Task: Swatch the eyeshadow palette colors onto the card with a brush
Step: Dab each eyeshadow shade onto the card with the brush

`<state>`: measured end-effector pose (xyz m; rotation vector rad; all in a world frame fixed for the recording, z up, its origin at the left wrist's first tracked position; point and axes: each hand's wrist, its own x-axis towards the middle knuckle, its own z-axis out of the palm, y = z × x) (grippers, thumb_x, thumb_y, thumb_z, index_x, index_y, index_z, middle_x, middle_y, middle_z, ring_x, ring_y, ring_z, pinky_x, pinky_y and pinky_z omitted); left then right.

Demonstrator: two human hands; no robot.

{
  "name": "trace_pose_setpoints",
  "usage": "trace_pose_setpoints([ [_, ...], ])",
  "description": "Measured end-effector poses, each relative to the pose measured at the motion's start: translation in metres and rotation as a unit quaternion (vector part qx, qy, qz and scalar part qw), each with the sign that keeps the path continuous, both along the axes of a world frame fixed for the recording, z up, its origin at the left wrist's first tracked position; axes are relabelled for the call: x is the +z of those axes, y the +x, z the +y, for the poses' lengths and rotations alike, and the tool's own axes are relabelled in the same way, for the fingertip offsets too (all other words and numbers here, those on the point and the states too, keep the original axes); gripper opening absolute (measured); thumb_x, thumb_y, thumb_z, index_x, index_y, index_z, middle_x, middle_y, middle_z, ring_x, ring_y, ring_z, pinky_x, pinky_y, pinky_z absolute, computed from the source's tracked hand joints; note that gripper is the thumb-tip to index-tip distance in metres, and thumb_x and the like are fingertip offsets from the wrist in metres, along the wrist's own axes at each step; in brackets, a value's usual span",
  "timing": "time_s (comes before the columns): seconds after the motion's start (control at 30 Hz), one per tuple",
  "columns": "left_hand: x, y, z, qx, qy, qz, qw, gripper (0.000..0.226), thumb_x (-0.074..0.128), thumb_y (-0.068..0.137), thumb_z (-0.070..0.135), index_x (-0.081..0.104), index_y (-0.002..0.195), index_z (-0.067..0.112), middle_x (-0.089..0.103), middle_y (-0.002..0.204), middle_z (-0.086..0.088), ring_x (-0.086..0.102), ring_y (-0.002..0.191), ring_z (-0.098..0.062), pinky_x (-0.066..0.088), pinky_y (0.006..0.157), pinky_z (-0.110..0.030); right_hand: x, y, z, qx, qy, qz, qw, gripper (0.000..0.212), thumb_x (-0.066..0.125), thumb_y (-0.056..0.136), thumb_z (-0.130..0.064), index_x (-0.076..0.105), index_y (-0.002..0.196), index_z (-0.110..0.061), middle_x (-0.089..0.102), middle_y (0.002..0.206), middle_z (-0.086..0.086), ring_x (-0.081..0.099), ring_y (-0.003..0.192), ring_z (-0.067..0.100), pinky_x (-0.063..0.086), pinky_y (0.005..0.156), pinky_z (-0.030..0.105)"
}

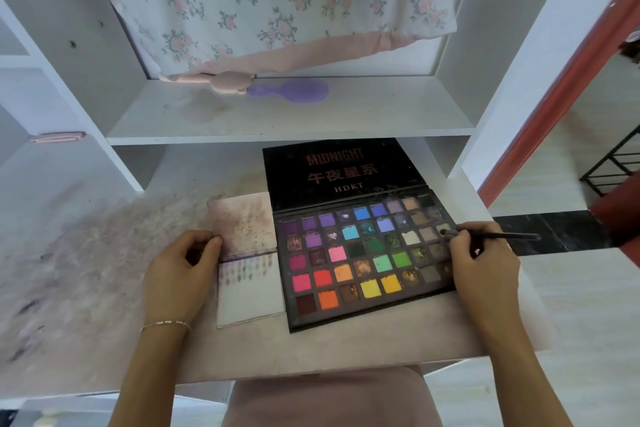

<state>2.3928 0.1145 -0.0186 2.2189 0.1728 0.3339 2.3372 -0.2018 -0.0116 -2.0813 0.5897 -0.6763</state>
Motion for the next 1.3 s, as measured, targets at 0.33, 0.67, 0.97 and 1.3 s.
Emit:
trace_pose_setpoints([
  [0.33, 0.000, 0.001, 0.000, 0.007, 0.001, -0.005, 1.000, 0.009, 0.063, 0.083, 0.016, 0.063, 0.077, 0.023, 0.059, 0.070, 0.007, 0.053, 0.069, -0.014, 0.034, 0.063, -0.026, 0.001, 0.000, 0.002, 0.008, -0.014, 0.000, 1.000, 0.009, 0.050, 0.090, -0.008, 0.052, 0.088, -0.017, 0.051, 0.066, -0.014, 0.052, 0.058, 0.002, 0.037, 0.044, 0.007],
  [0.67, 0.001, 0.000, 0.000, 0.001, -0.004, -0.003, 1.000, 0.009, 0.062, 0.083, 0.016, 0.062, 0.077, 0.023, 0.061, 0.072, 0.003, 0.055, 0.072, -0.019, 0.035, 0.068, -0.028, 0.004, -0.002, 0.003, 0.005, 0.001, -0.010, 1.000, 0.009, 0.050, 0.090, -0.006, 0.052, 0.088, -0.015, 0.050, 0.066, -0.013, 0.050, 0.058, 0.004, 0.037, 0.050, -0.002],
  [0.97, 0.001, 0.000, -0.001, -0.003, -0.002, 0.003, 1.000, 0.007, 0.061, 0.084, 0.017, 0.064, 0.079, 0.022, 0.062, 0.073, 0.004, 0.055, 0.072, -0.017, 0.037, 0.068, -0.027, 0.004, -0.005, 0.025, 0.076, 0.019, -0.037, 0.996, 0.019, 0.051, 0.088, -0.003, 0.052, 0.086, -0.022, 0.056, 0.065, -0.006, 0.056, 0.060, -0.003, 0.042, 0.049, 0.004],
  [1.3, 0.000, 0.001, -0.001, 0.002, 0.019, 0.001, 1.000, 0.006, 0.061, 0.084, 0.019, 0.067, 0.084, 0.018, 0.063, 0.076, 0.005, 0.054, 0.070, -0.012, 0.037, 0.061, -0.023, 0.007, -0.006, 0.098, 0.215, 0.093, -0.055, 0.971, 0.028, 0.052, 0.085, -0.003, 0.051, 0.075, -0.030, 0.053, 0.053, -0.006, 0.049, 0.048, 0.004, 0.037, 0.042, 0.011],
])
